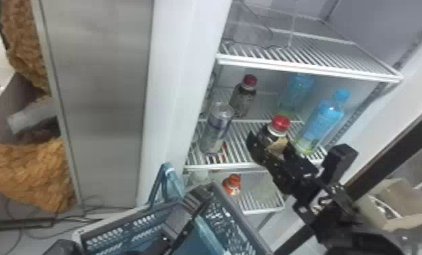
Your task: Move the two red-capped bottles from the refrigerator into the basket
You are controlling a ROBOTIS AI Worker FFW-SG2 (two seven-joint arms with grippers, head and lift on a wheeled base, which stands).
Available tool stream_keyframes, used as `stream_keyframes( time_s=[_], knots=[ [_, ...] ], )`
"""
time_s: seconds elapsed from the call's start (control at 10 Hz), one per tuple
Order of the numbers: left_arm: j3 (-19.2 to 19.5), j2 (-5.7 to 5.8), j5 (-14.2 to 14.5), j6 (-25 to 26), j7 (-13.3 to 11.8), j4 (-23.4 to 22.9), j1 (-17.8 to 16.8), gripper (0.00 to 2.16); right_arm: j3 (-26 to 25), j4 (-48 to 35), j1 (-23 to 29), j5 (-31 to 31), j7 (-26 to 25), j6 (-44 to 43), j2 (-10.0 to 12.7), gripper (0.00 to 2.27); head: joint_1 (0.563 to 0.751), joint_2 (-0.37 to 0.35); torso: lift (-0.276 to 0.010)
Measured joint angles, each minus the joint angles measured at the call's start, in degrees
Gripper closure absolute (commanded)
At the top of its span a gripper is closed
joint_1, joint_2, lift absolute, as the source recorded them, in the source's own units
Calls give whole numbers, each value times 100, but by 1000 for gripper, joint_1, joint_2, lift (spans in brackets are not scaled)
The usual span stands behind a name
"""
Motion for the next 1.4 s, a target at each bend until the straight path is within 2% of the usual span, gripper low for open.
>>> stream_keyframes(
  time_s=[0.6,0.8,1.0,1.4],
  knots=[
    [-22,-1,12,3,0,29,18,1204,-332,-1856,1535,-434,13,763,182,1104,695,-350,0],
    [-26,-2,20,4,0,44,25,1204,-329,-2274,1935,-678,184,975,239,1104,695,-350,0],
    [-14,-16,43,-16,0,52,28,1204,-238,-2569,2135,-887,262,1261,279,1104,695,-350,0],
    [34,-28,58,-58,1,68,28,1204,289,-2630,2176,-1508,377,1630,135,1104,695,-350,0]
  ],
)
